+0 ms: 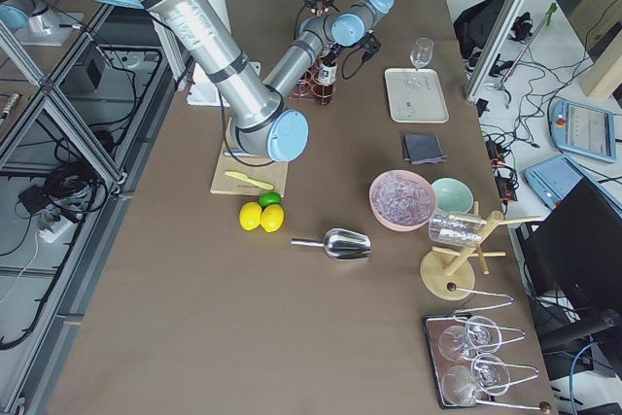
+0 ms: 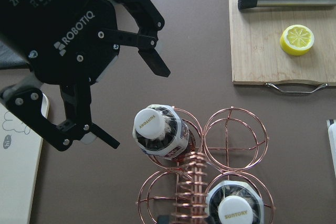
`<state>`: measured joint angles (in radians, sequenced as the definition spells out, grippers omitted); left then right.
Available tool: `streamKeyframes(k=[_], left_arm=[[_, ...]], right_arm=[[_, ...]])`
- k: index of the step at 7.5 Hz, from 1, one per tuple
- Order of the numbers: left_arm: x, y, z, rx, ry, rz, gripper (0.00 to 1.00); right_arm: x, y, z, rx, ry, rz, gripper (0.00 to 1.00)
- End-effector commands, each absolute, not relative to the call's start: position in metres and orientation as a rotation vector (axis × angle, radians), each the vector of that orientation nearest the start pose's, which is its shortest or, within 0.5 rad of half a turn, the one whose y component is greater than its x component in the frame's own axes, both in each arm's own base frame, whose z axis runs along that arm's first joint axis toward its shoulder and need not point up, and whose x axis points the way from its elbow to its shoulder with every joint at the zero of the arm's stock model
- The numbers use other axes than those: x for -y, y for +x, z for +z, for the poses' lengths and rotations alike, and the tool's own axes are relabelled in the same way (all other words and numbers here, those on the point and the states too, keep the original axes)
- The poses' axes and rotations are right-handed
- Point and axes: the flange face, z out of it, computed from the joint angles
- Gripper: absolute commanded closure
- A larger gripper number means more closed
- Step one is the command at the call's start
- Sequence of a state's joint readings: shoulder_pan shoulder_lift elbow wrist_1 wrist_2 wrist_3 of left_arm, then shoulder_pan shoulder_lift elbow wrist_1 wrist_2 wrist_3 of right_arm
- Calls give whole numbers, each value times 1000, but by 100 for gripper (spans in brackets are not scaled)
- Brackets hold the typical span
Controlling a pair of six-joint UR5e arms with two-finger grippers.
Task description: Take tea from basket to plate
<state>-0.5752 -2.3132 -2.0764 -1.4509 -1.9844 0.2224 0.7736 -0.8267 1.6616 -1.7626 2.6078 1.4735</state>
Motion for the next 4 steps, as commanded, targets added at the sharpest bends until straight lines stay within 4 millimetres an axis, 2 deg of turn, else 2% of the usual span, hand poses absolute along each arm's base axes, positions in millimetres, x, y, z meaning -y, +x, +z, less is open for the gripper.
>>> streamKeyframes(k=[1, 4], left_arm=[[370, 398, 52, -825, 970, 1297, 100], [369, 400, 52, -826, 968, 1300, 100]], right_arm=[[488, -449, 165, 944, -656, 249, 29], [489, -450, 166, 938, -646, 253, 39]])
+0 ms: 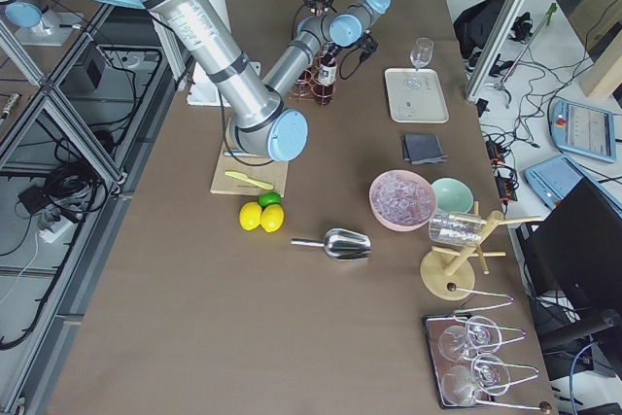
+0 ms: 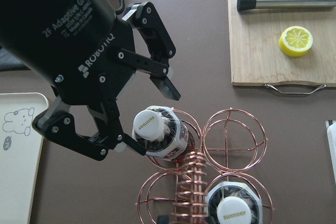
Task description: Take tea from basket to plate
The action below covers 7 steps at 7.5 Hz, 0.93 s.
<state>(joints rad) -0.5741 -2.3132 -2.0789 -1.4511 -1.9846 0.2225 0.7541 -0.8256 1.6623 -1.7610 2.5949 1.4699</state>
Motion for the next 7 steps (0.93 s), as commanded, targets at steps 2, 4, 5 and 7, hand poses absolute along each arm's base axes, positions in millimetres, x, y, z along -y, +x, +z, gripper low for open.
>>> streamKeyframes(k=[2, 4, 5, 7], left_arm=[[369, 400, 53, -826, 968, 1300, 100], [370, 398, 57, -824, 968, 1298, 100], [370, 397, 58, -824, 966, 1297, 100], [371, 397, 63, -826, 972, 1296, 100]], right_arm=[[490, -451, 164, 939, -639, 254, 46], [491, -449, 156, 948, -630, 251, 97], [495, -441, 153, 960, -633, 255, 100], [507, -409, 145, 1005, -658, 267, 100]])
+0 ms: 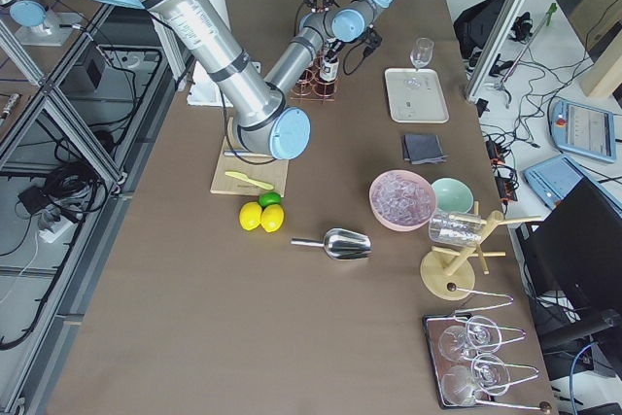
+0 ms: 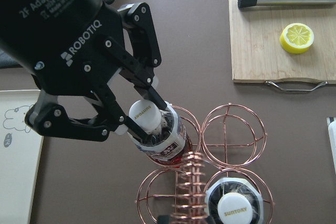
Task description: Take tea from basket to plate
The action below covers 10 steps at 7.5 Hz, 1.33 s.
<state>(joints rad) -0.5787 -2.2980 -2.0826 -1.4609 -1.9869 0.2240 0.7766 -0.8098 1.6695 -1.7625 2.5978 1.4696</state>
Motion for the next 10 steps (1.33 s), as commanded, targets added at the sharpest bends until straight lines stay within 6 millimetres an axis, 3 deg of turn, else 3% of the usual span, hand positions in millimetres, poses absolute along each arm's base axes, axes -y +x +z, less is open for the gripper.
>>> streamKeyframes(k=[1, 3, 6, 8, 9, 10], left_arm=[[372, 397, 66, -828, 975, 1296, 100], [367, 389, 67, -831, 986, 1295, 100], [358, 379, 69, -837, 1003, 1295, 100], [354, 373, 70, -838, 1010, 1294, 100], [353, 368, 68, -839, 1018, 1291, 100], [352, 359, 67, -837, 1030, 1282, 100]], right_arm=[[524, -381, 142, 1038, -687, 289, 100], [546, -333, 128, 1107, -709, 312, 100], [560, -316, 121, 1134, -662, 311, 100], [580, -305, 126, 1140, -637, 322, 100], [596, -306, 140, 1136, -617, 307, 100], [627, -303, 162, 1132, -585, 287, 100]])
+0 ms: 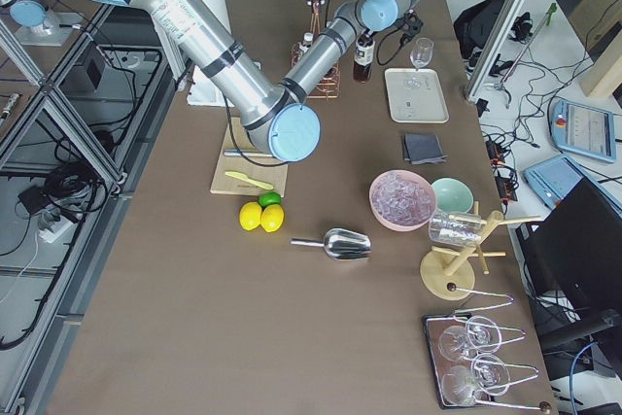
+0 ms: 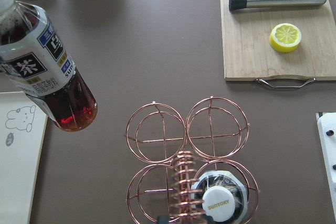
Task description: Take tea from basket to plate
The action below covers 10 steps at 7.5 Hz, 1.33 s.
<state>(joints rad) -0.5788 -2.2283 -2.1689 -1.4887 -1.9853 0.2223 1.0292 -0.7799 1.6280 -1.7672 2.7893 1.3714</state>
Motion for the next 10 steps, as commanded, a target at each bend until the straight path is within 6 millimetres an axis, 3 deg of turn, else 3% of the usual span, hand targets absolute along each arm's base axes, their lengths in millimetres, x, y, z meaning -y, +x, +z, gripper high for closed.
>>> streamKeyframes(k=[1, 3, 5, 8, 10], left_arm=[[354, 344, 73, -827, 1033, 1266, 100], [358, 309, 90, -817, 1030, 1239, 100], [374, 255, 105, -815, 1019, 1187, 100], [419, 142, 149, -712, 965, 1086, 100], [451, 92, 188, -601, 939, 1055, 100]], right_arm=[[661, -306, 168, 1123, -570, 281, 100], [699, -341, 160, 1050, -499, 254, 100], [715, -367, 159, 1001, -435, 189, 100], [743, -379, 167, 984, -352, 108, 100], [756, -386, 165, 979, -296, 92, 100]])
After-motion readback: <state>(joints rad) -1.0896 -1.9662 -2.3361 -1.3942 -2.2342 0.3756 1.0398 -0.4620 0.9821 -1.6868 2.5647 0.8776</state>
